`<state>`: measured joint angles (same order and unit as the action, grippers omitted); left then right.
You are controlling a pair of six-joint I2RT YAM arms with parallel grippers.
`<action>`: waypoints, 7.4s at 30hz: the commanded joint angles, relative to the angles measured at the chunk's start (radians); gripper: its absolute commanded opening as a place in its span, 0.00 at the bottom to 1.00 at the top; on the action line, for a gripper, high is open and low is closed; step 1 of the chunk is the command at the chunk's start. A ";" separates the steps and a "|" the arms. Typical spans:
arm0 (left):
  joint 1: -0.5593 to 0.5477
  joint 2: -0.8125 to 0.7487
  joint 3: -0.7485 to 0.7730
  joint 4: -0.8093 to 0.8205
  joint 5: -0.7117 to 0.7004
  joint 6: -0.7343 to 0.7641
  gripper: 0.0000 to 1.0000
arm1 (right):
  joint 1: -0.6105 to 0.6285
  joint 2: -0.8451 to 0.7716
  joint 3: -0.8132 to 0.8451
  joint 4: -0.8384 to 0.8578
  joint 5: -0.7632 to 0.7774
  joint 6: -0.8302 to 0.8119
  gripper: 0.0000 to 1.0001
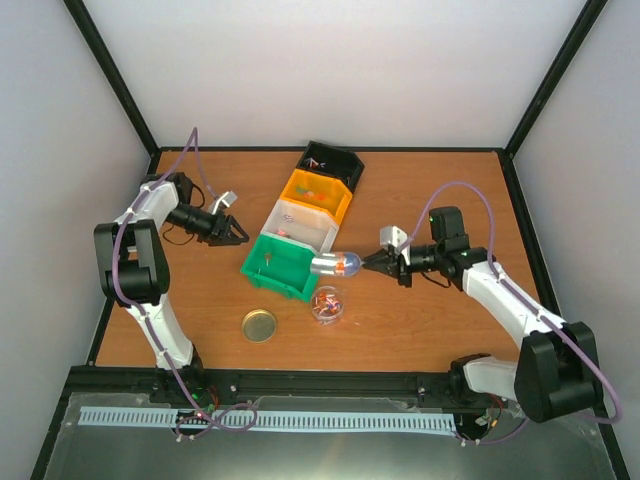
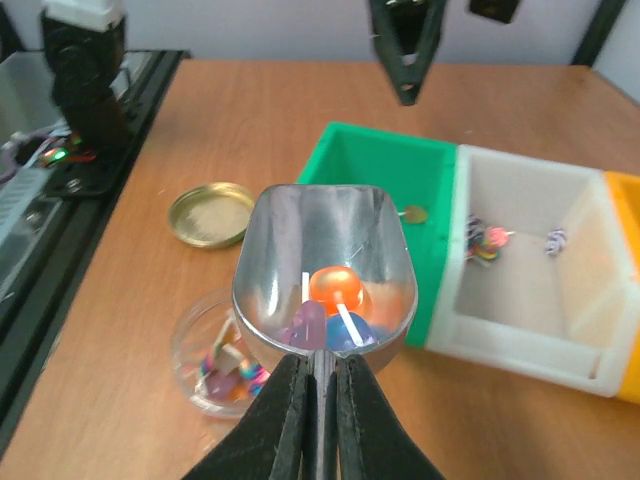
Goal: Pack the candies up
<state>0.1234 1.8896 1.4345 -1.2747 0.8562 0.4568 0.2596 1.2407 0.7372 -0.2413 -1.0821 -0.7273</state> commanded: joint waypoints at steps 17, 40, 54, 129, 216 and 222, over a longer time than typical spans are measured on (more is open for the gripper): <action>0.004 -0.043 -0.027 0.126 0.054 -0.037 0.45 | -0.013 0.053 0.223 -0.739 0.095 -0.626 0.03; 0.005 -0.098 -0.157 0.250 0.087 -0.056 0.51 | 0.102 0.150 0.358 -0.803 0.366 -0.530 0.03; -0.037 -0.168 -0.236 0.353 -0.038 -0.082 0.53 | 0.148 0.174 0.424 -0.857 0.437 -0.504 0.03; -0.051 -0.044 0.424 0.302 -0.300 -0.027 1.00 | -0.151 0.457 0.269 0.064 0.533 0.268 0.45; -0.454 0.245 0.668 -0.365 0.166 0.309 0.04 | 0.215 0.212 0.509 -0.247 0.282 -0.901 0.53; -0.458 0.273 0.687 -0.364 0.164 0.277 0.05 | 0.241 0.228 0.507 -0.204 0.312 -0.910 0.49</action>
<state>-0.3275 2.1460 2.0708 -1.6207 0.9840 0.7734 0.4862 1.4620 1.2423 -0.4889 -0.7883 -1.5902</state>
